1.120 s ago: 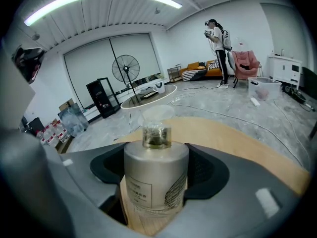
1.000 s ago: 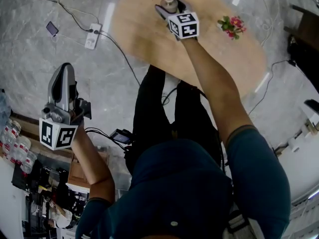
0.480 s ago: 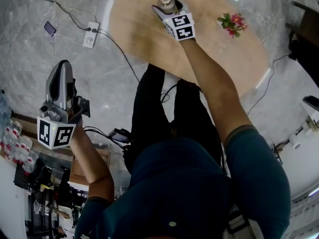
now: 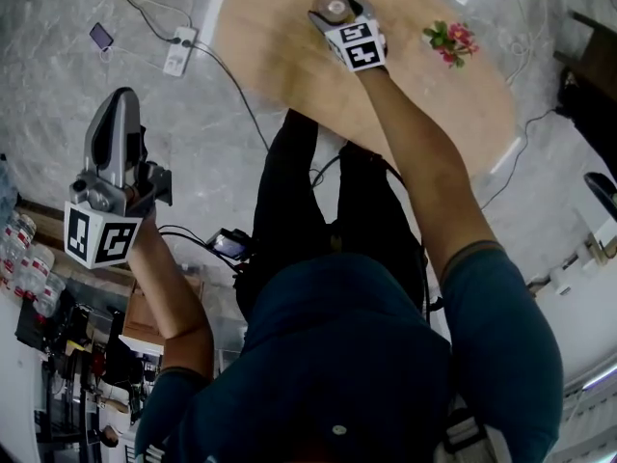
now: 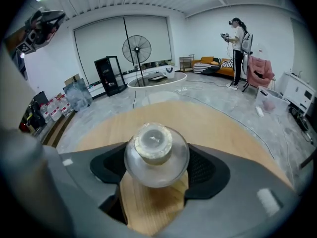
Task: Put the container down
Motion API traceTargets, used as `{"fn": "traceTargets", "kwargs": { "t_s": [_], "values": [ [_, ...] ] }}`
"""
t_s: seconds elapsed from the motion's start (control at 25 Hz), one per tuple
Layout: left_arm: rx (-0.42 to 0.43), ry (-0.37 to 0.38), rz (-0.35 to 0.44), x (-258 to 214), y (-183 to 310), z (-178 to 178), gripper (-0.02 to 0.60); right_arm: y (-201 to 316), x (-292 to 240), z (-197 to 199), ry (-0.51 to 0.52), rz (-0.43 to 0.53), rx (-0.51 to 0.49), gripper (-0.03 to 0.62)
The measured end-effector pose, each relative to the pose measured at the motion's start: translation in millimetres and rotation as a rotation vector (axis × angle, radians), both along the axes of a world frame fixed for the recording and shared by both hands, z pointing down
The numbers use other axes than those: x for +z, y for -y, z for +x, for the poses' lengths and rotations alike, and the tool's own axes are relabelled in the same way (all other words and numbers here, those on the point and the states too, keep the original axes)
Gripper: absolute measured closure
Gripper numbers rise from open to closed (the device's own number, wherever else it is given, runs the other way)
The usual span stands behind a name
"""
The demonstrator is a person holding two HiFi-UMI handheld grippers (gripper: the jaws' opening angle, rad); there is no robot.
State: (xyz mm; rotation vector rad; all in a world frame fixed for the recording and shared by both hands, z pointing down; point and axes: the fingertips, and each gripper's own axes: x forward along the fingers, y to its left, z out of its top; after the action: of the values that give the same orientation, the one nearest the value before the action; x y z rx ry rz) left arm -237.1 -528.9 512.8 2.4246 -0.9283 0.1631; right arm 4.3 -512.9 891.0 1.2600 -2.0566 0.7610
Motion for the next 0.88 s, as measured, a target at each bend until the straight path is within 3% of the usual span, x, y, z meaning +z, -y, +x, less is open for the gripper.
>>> {"fn": "traceTargets", "kwargs": {
  "t_s": [0.2,0.32,0.64,0.88],
  "values": [
    [-0.009,-0.007,0.017,-16,-8,1,0.586,-9,1,0,-0.007,-0.102,-0.077,0.244],
    [-0.017,-0.016,0.025,-26,-11,0,0.586,-9,-14,-2,-0.013,-0.115,-0.107,0.243],
    [-0.021,-0.008,0.084,-78,-30,1,0.586,-2,-111,1,-0.003,0.005,-0.147,0.244],
    [-0.009,-0.026,0.134,-138,-35,4,0.586,3,-229,10,0.020,0.131,-0.142,0.244]
  ]
}}
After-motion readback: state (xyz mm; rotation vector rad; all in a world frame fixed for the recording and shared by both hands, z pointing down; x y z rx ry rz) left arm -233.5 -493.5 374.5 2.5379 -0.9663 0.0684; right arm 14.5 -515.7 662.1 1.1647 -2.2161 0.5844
